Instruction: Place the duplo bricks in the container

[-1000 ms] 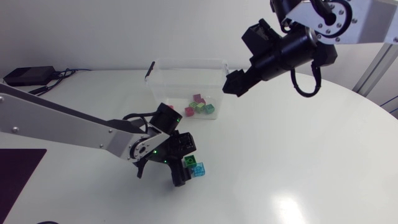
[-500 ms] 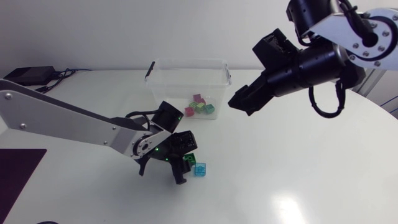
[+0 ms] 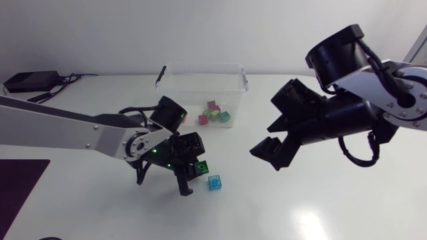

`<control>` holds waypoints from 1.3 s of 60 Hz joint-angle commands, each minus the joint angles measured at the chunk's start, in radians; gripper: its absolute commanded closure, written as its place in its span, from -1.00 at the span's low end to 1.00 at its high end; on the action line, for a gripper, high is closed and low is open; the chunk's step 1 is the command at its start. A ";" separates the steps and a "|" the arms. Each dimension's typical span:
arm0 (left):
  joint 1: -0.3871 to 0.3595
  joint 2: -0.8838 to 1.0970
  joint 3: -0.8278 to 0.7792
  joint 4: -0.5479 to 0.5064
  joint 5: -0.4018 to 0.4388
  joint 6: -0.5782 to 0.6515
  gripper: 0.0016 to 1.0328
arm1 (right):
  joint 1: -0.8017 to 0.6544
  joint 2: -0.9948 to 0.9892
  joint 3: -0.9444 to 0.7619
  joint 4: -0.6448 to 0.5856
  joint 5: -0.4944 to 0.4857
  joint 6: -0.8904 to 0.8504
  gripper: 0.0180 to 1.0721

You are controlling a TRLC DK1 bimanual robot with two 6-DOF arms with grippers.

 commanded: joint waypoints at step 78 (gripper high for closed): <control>0.379 0.239 0.752 -0.004 0.047 -0.114 0.34 | 0.198 0.233 -0.064 0.148 0.031 0.005 -0.92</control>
